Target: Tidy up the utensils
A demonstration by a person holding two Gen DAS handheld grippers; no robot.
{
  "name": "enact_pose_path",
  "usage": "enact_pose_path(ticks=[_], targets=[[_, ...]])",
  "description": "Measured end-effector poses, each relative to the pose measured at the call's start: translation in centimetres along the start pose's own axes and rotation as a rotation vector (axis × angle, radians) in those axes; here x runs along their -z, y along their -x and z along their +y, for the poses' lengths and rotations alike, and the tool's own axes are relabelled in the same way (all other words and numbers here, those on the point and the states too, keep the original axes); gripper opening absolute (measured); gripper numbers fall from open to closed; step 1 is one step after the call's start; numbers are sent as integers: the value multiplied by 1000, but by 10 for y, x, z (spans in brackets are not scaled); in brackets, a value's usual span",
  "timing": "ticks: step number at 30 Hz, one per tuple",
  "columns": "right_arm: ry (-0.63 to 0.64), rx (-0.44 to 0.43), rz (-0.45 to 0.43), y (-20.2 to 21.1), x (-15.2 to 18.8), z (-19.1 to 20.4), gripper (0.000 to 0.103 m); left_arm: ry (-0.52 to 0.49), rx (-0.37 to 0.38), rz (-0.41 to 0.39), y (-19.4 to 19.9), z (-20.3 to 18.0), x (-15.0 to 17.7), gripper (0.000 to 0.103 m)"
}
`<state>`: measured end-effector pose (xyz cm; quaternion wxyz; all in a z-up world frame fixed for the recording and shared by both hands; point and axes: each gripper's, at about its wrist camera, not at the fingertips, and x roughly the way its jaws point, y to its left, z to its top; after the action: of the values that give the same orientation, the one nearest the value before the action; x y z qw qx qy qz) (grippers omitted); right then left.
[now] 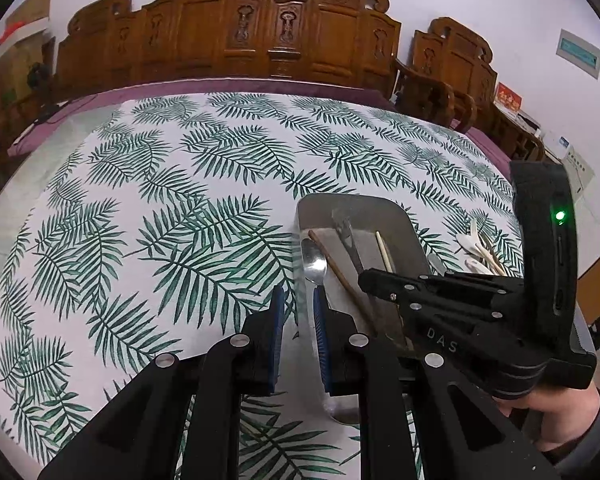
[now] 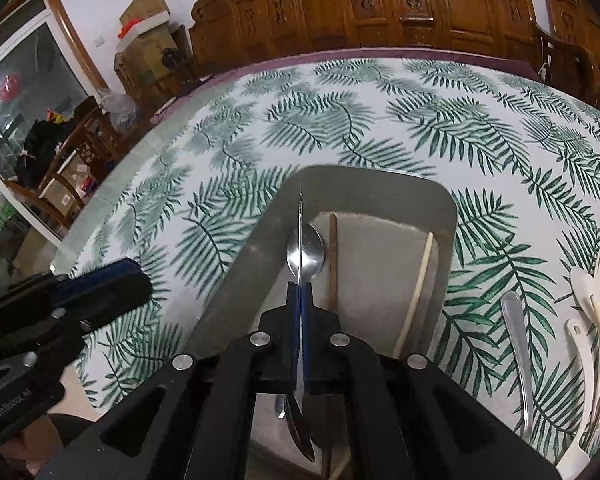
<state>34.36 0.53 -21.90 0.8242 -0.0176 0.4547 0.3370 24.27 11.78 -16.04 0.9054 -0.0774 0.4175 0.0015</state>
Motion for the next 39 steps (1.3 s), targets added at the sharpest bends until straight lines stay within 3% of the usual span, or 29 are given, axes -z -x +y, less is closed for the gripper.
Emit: enact_pose_path(ticks=[8,14,24,32,37,39], targets=[[32,-19,-60,28,3,-9,6,-20,19,-8,0,-12,1,13],[94,44,-136,77,14,-32,6,-44,44,-17,0,-28,1,13],[89,218,-202,141,42,-107,6,-97,92,-24,-5,-70,1,14],[49,276,-189,144,67,-141,6,-135,123,-26,-11,-106,6,29],[45,252,-144,132,83,-150,18,-158,130,-15,-15,-121,10,31],[42,241,-114,125,87,-154,19,-160,130,-12,-17,-125,11,40]])
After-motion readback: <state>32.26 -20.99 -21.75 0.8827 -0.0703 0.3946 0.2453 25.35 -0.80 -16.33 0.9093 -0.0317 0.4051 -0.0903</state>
